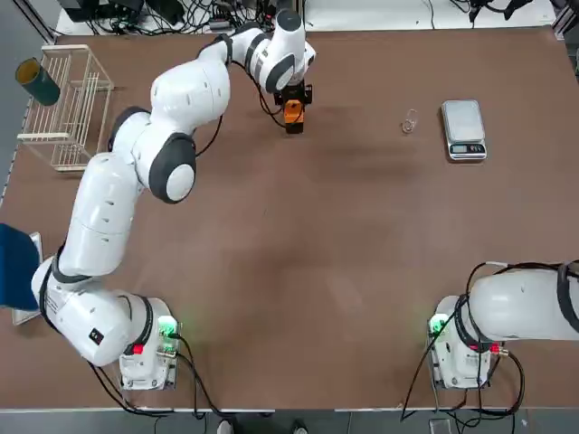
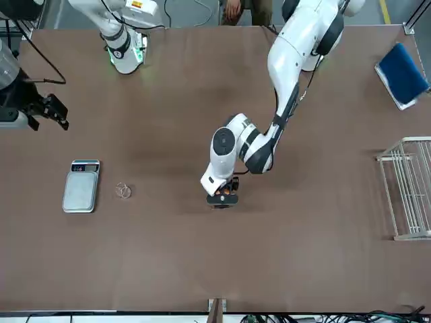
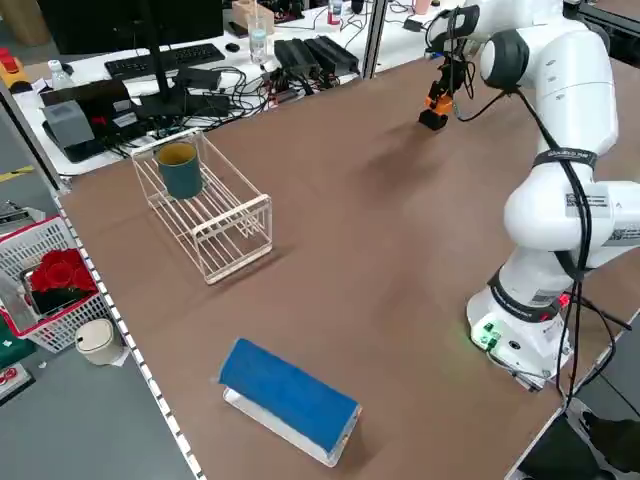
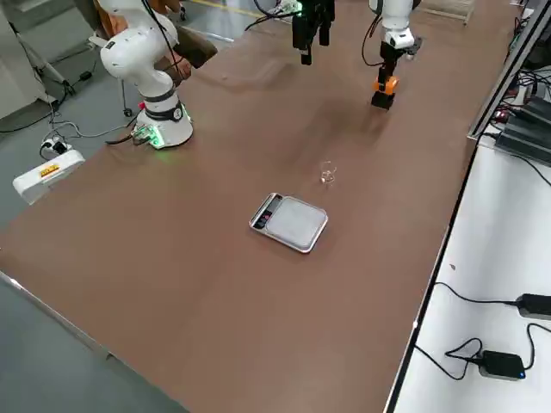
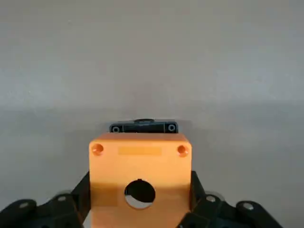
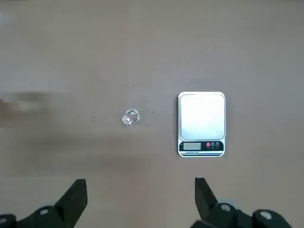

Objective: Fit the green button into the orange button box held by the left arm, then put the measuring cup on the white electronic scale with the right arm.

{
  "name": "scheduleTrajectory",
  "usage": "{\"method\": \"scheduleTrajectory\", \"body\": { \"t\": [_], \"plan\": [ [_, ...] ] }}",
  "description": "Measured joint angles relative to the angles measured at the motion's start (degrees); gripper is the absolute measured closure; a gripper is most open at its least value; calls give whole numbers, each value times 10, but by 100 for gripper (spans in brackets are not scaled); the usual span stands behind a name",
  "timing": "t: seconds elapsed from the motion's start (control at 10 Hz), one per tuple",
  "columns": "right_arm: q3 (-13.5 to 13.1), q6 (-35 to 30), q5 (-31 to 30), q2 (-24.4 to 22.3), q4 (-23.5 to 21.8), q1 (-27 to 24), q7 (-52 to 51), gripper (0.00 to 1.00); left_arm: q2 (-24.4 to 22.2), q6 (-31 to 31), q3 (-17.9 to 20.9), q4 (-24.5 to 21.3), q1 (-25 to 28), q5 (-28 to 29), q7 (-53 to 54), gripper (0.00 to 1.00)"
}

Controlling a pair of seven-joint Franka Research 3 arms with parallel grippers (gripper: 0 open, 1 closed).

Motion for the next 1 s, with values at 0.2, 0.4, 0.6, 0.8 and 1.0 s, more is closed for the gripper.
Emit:
{"method": "scheduleTrajectory", "body": {
  "t": [0.2,0.4,0.6,0.8,1.0],
  "plan": [
    [-1,3,0,3,-1,0,0,0,3,0,0,0,0,0,-5,21],
    [-3,7,-1,6,-1,-1,-3,0,4,0,0,0,0,0,-8,21],
    [-3,8,-1,9,-1,-1,-4,0,4,0,0,0,0,0,-12,21],
    [-2,12,-1,10,-1,-1,-5,0,6,0,0,0,-1,0,-18,21],
    [-1,14,-1,12,-1,0,-5,0,6,0,0,0,-1,0,-21,21]
  ]
}}
